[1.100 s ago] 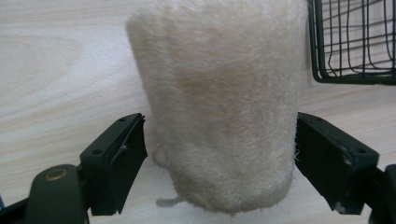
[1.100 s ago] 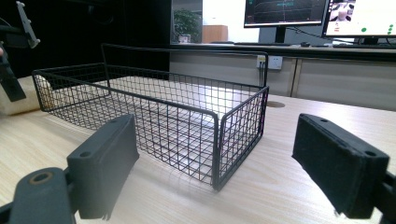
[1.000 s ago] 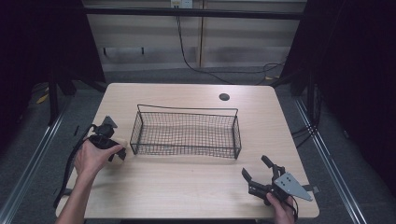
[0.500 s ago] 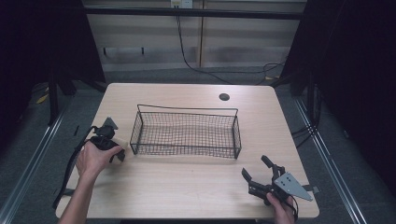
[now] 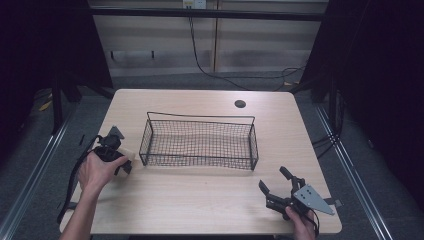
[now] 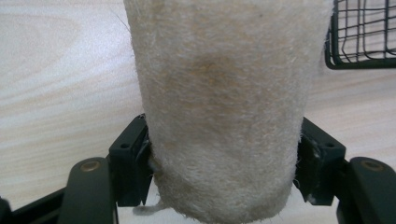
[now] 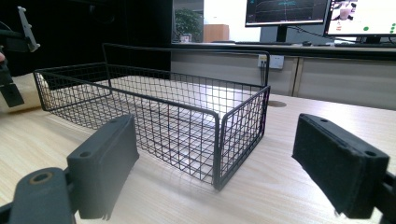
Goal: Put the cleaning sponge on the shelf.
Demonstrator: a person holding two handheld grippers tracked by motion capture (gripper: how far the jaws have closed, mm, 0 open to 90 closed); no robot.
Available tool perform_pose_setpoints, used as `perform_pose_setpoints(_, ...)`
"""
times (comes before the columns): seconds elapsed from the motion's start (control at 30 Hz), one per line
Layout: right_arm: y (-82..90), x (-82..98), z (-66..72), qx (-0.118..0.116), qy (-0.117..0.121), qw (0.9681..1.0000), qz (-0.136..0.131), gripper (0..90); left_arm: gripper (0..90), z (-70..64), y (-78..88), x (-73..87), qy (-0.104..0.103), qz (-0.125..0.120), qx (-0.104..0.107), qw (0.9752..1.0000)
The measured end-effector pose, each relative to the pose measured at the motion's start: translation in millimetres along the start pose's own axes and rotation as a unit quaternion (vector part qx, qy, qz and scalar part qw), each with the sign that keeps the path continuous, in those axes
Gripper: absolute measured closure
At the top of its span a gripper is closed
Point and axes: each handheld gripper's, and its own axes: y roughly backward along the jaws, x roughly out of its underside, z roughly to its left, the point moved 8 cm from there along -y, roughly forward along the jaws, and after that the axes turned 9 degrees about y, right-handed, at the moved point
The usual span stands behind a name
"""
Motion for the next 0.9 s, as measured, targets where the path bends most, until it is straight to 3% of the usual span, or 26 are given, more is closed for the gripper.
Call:
perform_pose_setpoints(0.57,0.0,0.1,0.1,0.001,0.000,1.0000,0.001,13.4,32.6,0.5,14.7,5.2,-0.008,-0.018,0.040,0.9990)
perform_pose_setpoints(0.9,0.1,0.1,0.1,0.000,0.000,1.0000,0.001,13.4,32.6,0.2,27.9,12.5,-0.021,-0.042,0.077,0.9959)
